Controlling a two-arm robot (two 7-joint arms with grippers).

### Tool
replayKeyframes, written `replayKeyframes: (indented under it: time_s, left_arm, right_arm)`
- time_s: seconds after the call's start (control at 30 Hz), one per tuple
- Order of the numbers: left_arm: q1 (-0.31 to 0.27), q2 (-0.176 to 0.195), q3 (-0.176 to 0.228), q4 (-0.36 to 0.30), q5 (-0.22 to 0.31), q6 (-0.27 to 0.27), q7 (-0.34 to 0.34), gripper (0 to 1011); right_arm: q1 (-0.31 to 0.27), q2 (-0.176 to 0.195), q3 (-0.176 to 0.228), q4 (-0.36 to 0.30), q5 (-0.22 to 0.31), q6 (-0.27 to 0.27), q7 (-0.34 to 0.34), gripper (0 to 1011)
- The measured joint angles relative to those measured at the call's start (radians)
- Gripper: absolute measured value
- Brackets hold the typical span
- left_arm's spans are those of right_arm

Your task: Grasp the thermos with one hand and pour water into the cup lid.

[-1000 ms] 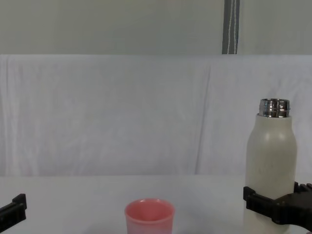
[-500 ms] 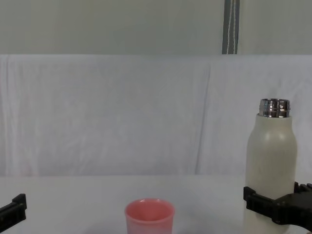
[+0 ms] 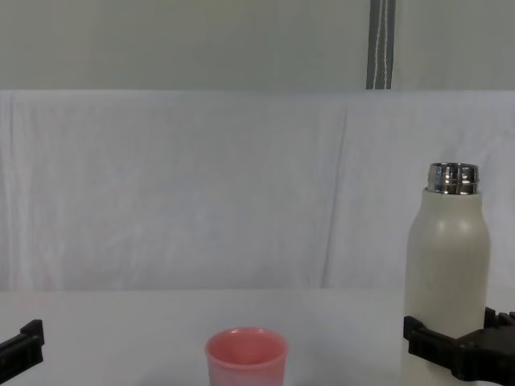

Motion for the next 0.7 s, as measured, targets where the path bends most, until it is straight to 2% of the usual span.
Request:
replayKeyframes:
  time_s: [0.7]
  left_arm:
    - [0.000,0.000,0.000,0.000,0.000,0.000,0.000,1001]
  right_arm:
    - [-0.053,0.022,0.016,-0.051,0.034,0.003,0.012,1002]
